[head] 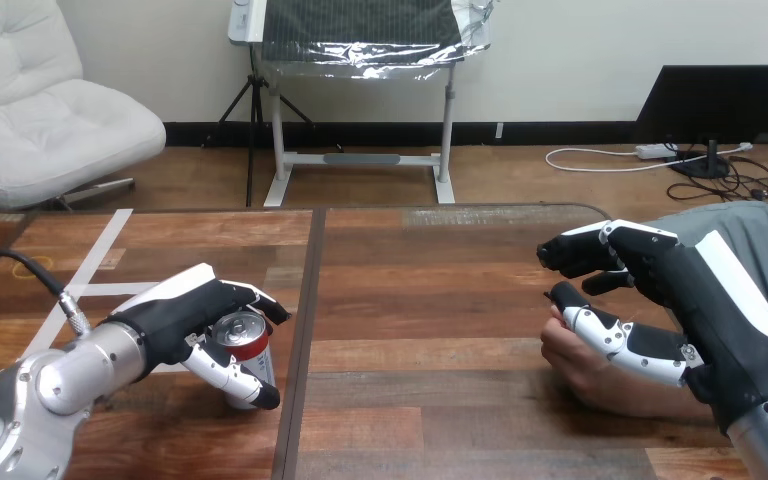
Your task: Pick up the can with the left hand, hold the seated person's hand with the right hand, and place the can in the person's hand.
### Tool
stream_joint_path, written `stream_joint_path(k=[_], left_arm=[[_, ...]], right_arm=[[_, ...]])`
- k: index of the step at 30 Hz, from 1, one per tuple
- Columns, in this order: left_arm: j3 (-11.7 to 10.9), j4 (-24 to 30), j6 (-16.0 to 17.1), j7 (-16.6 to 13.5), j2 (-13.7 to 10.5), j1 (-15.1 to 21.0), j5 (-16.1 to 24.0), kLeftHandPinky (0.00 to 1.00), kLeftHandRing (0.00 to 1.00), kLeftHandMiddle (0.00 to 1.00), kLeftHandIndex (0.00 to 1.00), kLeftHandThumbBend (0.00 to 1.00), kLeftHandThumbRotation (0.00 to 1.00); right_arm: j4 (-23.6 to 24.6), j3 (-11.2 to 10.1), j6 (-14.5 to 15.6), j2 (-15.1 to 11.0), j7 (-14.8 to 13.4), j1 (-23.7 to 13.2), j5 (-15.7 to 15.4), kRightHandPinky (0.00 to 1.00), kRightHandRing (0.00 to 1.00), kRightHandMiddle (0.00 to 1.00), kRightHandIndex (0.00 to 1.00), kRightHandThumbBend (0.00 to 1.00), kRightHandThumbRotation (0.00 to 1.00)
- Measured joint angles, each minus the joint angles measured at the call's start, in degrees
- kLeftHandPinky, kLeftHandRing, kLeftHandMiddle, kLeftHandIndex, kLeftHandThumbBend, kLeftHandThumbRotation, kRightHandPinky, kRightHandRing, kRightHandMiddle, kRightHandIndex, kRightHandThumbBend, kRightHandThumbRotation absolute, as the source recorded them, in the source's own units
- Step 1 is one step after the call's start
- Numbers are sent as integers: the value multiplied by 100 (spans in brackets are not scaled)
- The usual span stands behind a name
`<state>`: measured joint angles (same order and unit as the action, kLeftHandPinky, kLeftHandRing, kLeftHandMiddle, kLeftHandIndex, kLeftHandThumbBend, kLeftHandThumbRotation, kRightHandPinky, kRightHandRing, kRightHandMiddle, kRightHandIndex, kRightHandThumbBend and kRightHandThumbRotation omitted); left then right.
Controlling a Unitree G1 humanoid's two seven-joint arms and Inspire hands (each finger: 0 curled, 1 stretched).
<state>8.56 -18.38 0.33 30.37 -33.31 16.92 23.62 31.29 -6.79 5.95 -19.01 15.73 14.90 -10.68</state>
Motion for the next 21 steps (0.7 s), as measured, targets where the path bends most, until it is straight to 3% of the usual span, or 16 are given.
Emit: stream_joint_path(k=[13, 21], left_arm=[[187, -1, 63, -359, -10, -4, 499, 52, 56, 61, 65, 77, 0], [284, -1, 190, -556, -29, -7, 793, 49, 53, 58, 61, 76, 0]], right_arm=[[1, 0, 0, -80, 5, 0, -1, 67, 71, 69, 63, 36, 0], [10, 0, 10, -117, 5, 0, -1, 67, 71, 69, 63, 37, 0]])
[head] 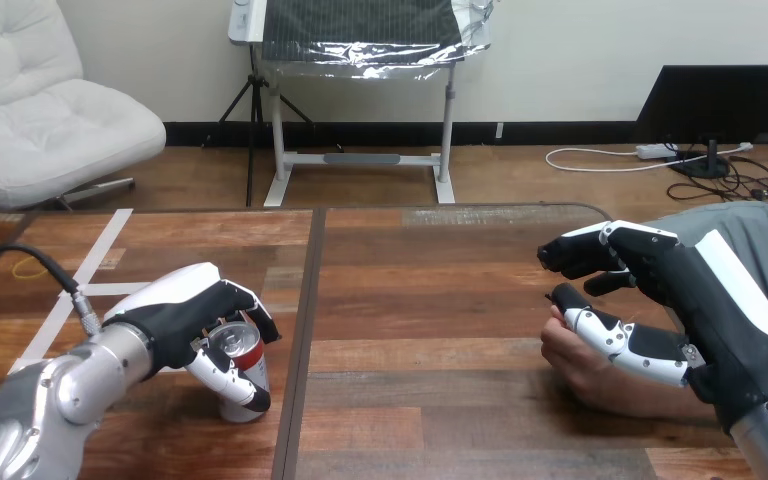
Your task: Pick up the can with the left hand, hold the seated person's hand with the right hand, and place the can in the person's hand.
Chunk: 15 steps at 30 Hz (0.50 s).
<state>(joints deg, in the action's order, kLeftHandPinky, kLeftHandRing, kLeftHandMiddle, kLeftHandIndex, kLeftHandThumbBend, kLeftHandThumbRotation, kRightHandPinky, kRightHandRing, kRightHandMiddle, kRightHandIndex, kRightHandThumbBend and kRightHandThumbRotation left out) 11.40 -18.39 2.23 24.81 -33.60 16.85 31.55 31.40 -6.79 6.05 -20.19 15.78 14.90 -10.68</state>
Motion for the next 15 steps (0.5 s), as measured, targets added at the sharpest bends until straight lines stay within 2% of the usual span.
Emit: stream_joint_path(k=[15], left_arm=[[127, -5, 39, -347, -12, -3, 465, 44, 48, 52, 55, 74, 0]], right_arm=[[91, 0, 60, -6, 0, 0, 2, 67, 71, 69, 64, 37, 0]])
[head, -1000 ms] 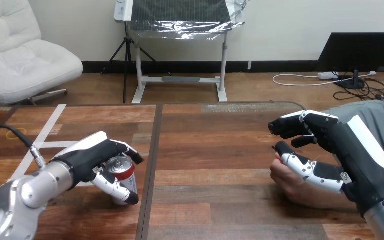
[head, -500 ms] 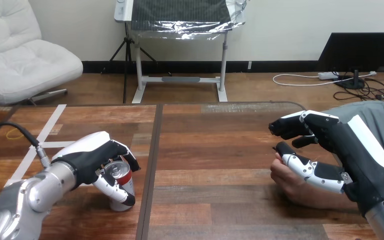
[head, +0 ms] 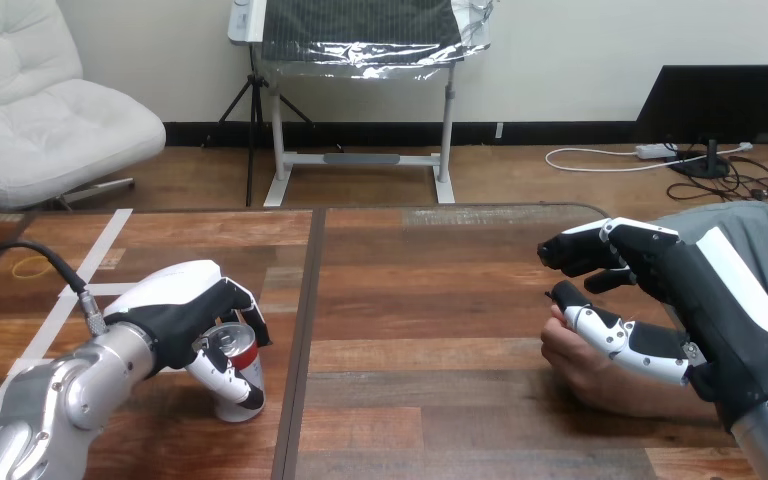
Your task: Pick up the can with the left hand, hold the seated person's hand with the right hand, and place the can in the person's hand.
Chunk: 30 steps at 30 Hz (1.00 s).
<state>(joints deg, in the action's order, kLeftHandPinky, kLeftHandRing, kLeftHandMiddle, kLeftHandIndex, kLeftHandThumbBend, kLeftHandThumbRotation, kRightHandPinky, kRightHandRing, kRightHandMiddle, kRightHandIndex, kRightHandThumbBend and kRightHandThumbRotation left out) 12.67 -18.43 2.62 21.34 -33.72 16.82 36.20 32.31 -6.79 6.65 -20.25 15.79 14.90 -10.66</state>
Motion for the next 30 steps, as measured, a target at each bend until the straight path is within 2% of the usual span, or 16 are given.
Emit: stream_joint_path(k=[13, 30], left_arm=[[0, -40, -9, -132, 0, -20, 30, 38, 44, 50, 52, 71, 0], [0, -41, -26, -239, 2, -60, 5, 39, 44, 51, 53, 70, 0]], right_arm=[[8, 0, 0, -17, 1, 0, 0, 67, 70, 68, 63, 37, 0], [8, 0, 0, -31, 36, 0, -45, 66, 70, 68, 64, 37, 0]])
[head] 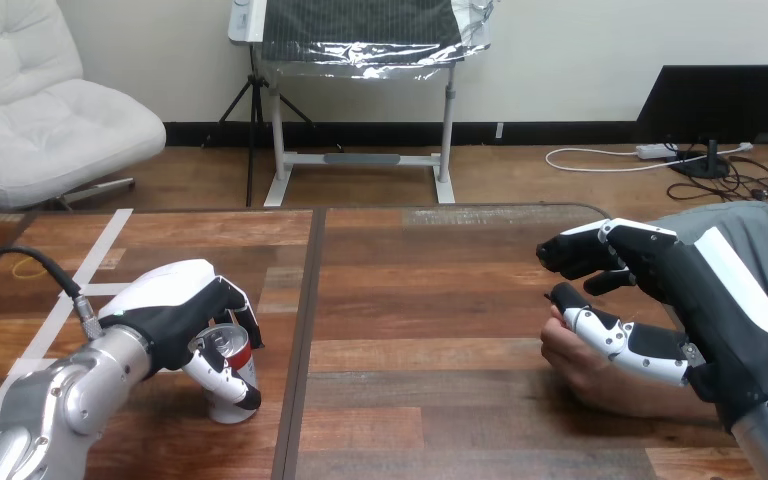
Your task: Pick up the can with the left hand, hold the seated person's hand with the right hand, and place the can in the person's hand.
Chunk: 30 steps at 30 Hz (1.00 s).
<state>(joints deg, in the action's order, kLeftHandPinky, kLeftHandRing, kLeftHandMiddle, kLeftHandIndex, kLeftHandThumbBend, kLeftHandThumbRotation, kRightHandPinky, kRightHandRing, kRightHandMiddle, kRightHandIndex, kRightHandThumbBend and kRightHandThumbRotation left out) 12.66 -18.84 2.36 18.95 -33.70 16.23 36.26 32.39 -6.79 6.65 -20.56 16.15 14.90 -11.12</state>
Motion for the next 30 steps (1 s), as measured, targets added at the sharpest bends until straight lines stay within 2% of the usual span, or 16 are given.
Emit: stream_joint_path(k=[11, 23, 30], left_arm=[[-2, -52, 61, -158, 0, -47, -140, 38, 43, 50, 53, 71, 0], [-7, -175, 300, -519, 3, -134, -261, 34, 41, 48, 52, 72, 0], [-23, -223, 399, -627, 21, -181, -450, 34, 40, 48, 52, 72, 0]], right_arm=[[0, 0, 0, -1, 1, 0, -9, 65, 69, 68, 64, 37, 0], [0, 0, 0, -3, 4, 0, -12, 64, 69, 68, 64, 37, 0], [0, 0, 0, -5, 4, -1, -16, 65, 70, 68, 64, 37, 0]])
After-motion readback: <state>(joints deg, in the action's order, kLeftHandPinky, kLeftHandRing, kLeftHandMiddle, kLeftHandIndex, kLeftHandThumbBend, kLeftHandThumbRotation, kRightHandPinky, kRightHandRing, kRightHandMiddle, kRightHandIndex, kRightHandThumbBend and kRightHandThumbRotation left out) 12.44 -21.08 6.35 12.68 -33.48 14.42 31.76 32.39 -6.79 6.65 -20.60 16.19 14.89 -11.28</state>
